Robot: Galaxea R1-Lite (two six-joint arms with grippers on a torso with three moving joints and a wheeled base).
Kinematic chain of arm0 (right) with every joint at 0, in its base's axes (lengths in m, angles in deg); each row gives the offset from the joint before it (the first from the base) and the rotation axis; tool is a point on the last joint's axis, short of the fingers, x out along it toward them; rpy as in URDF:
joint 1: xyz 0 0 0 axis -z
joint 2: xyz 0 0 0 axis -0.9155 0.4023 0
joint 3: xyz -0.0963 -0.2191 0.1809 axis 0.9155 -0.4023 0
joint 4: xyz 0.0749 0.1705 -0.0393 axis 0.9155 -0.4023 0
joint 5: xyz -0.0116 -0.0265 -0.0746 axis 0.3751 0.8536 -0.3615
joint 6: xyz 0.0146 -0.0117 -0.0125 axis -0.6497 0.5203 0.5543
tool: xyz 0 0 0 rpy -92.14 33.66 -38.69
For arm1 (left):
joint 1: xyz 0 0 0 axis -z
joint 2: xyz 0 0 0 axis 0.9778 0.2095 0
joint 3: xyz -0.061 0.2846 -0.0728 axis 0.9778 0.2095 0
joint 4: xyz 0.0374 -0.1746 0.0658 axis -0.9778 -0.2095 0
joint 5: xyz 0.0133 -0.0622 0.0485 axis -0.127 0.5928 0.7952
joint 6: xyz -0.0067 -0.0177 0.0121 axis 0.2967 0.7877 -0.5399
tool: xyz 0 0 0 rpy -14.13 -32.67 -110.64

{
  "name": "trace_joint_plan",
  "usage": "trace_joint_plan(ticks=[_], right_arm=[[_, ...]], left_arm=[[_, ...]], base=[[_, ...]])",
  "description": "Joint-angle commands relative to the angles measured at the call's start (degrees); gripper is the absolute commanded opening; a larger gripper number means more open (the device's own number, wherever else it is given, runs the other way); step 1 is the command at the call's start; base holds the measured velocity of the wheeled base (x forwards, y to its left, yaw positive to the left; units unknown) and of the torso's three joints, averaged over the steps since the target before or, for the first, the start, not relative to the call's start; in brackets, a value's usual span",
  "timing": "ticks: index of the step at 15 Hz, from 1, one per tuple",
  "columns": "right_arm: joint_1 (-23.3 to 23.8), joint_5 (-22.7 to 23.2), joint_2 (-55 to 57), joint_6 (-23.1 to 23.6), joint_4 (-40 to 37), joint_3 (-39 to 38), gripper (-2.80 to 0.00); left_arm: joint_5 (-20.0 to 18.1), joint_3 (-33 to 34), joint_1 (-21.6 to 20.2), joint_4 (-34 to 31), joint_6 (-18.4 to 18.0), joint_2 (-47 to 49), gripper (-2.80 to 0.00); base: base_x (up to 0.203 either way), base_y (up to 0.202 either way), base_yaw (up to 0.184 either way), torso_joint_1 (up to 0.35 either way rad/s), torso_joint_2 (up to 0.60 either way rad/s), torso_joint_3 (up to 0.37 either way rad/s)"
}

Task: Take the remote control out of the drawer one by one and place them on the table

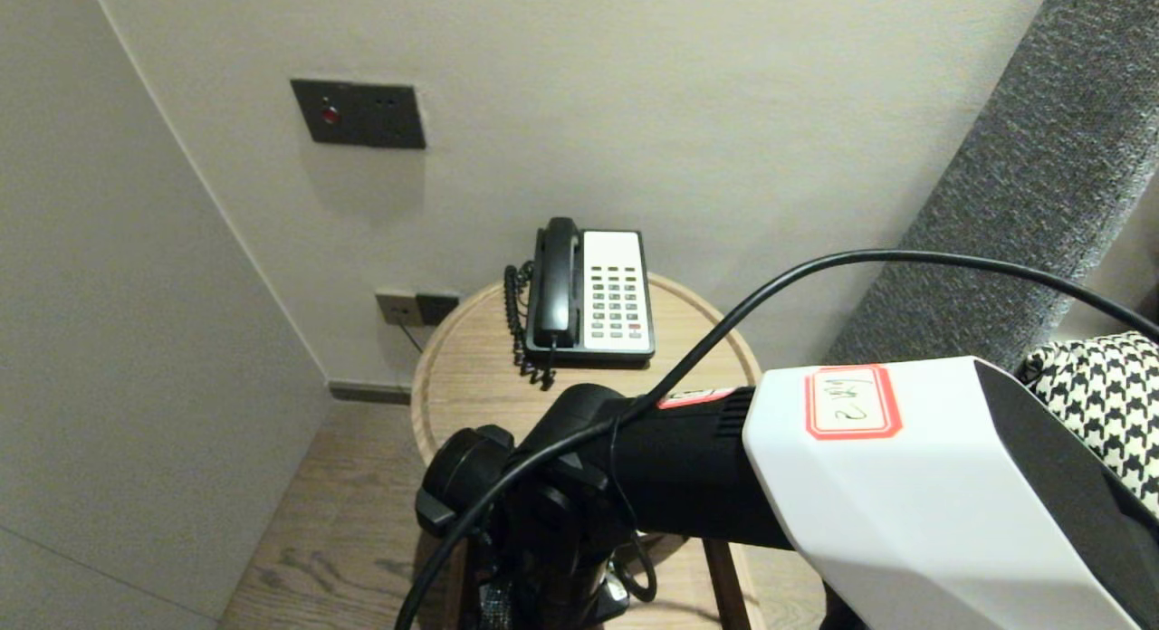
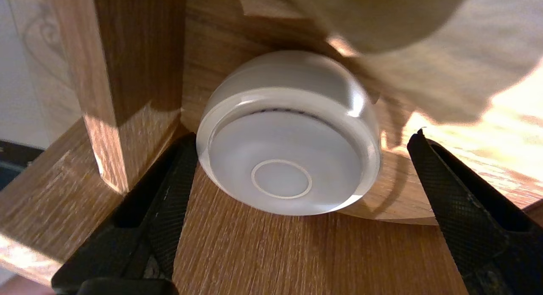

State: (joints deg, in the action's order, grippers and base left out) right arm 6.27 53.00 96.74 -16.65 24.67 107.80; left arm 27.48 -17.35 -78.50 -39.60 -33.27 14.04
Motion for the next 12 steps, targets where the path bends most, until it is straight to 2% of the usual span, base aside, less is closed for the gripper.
trace_joint_plan(ticks=[1, 12], right_arm=[[0.0, -0.4, -0.2, -0.9, -0.3, 0.0, 0.0], [-0.2, -1.7, 1.0, -2.2, 0.4, 0.0, 0.0]], left_arm=[[0.0, 0.0, 0.0, 0.0, 0.0, -0.1, -2.8], [0.0, 0.0, 0.0, 0.0, 0.0, -0.1, -2.8]], base=[[0.0, 0.0, 0.0, 0.0, 0.0, 0.0], [0.0, 0.0, 0.0, 0.0, 0.0, 0.0]])
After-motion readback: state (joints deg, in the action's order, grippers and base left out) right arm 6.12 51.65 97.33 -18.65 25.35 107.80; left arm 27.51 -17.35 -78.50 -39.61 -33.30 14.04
